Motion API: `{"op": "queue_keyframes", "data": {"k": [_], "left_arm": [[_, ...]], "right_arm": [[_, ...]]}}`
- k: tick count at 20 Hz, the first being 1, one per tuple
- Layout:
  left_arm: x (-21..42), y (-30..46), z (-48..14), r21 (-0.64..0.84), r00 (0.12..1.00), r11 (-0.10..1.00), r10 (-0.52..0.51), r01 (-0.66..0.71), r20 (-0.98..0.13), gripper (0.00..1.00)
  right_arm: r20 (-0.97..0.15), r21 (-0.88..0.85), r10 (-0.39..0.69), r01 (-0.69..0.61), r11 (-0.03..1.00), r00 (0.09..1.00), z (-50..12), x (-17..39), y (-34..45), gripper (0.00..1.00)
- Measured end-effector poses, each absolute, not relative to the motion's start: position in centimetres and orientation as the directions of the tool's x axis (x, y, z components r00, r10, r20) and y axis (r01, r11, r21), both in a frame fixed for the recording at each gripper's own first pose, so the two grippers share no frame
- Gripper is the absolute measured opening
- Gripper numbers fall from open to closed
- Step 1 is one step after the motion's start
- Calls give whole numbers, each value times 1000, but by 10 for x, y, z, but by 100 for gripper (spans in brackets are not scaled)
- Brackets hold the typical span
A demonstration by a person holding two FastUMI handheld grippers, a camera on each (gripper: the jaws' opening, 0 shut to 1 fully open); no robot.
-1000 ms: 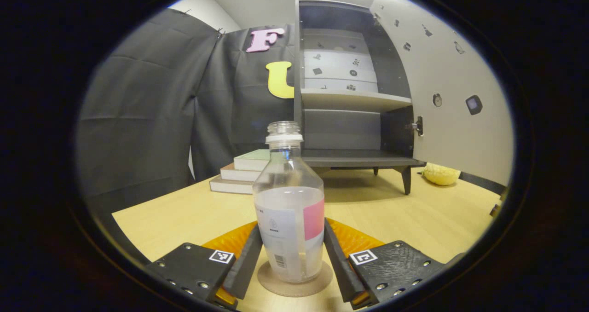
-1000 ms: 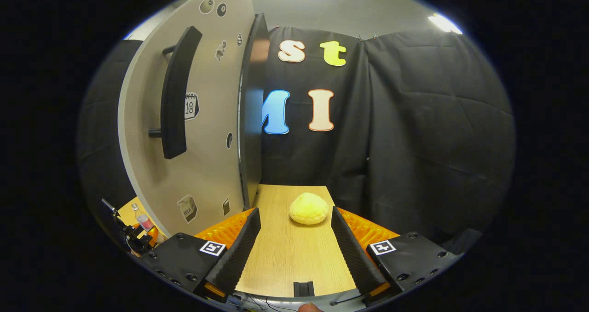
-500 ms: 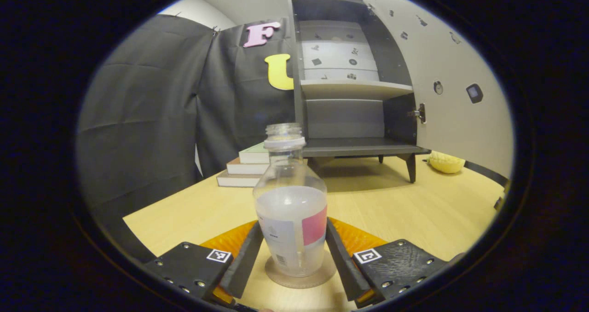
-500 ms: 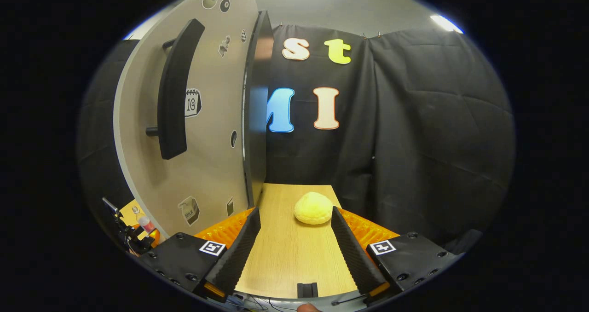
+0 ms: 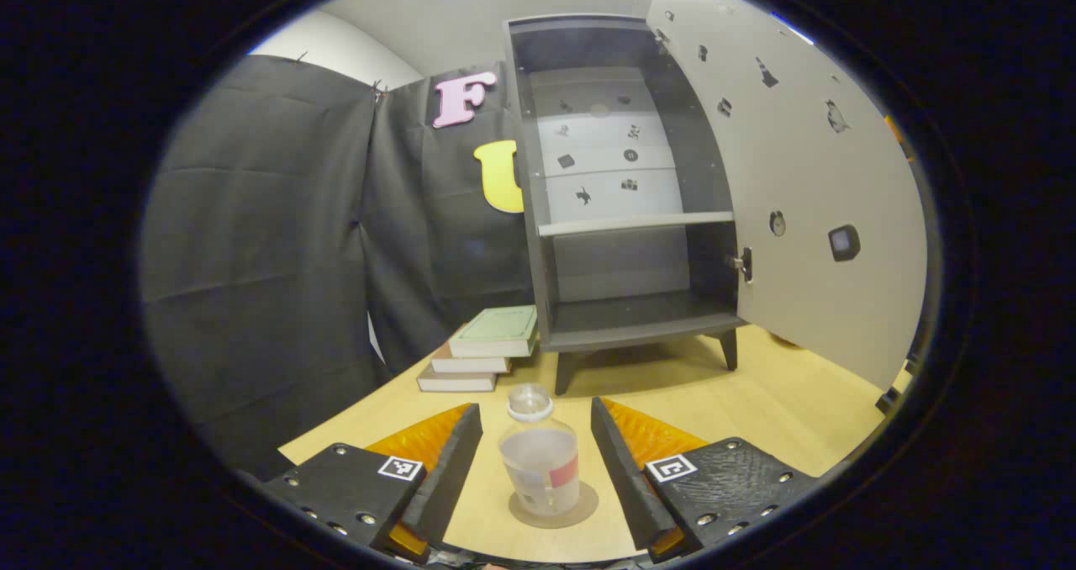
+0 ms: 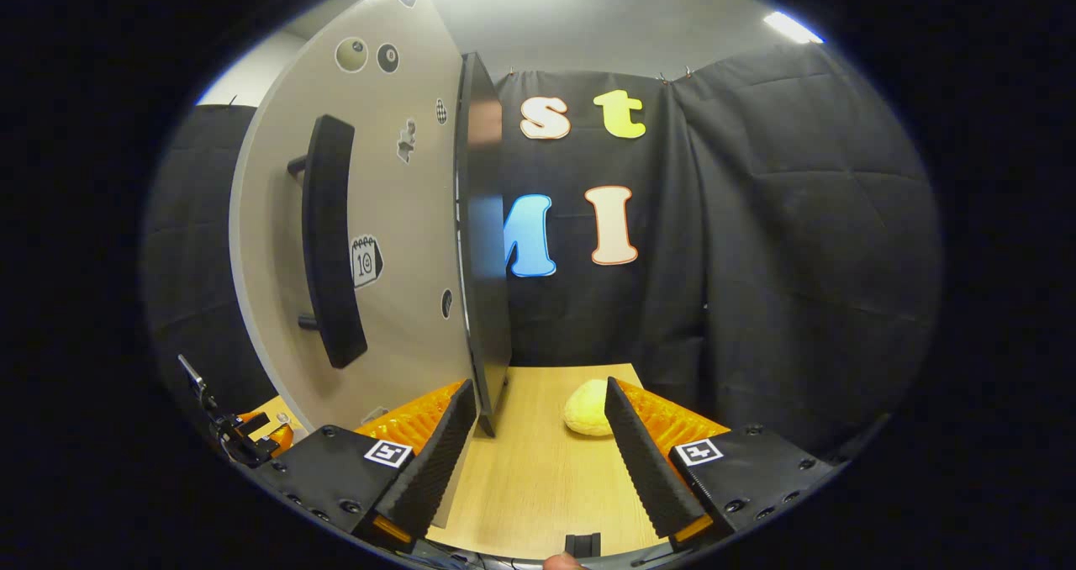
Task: Open the cabinet door with the right hand, grasp the bottle in the cabinet with the left hand and place it on the coaster, then close the cabinet door with the right hand.
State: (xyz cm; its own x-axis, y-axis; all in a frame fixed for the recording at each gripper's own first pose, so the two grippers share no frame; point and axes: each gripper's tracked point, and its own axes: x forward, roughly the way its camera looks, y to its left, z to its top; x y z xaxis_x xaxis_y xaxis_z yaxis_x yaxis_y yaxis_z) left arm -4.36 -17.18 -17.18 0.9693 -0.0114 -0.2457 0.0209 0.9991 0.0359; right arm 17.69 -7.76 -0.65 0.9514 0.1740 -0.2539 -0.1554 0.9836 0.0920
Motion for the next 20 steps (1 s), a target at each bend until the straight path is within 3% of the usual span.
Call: {"op": "queue_keyframes", "data": {"k": [1,9,10,20], "left_arm": [[-43,-172,-161,35,970,999,-9,18,-244,81],[-13,-183,-66,28,984,997,-64,69,-166,79],[-7,-184,-57,25,986,997,-75,80,-147,79],[37,-161,-18,-11,984,985,-170,170,-58,79]], "right_arm": [[-243,106,185,-163,981,952,1,179,-77,93],[-160,183,293,-263,947,943,52,183,-45,93],[-165,183,305,-274,944,938,53,183,-37,98],[-164,84,311,-301,950,936,60,174,11,96]]}}
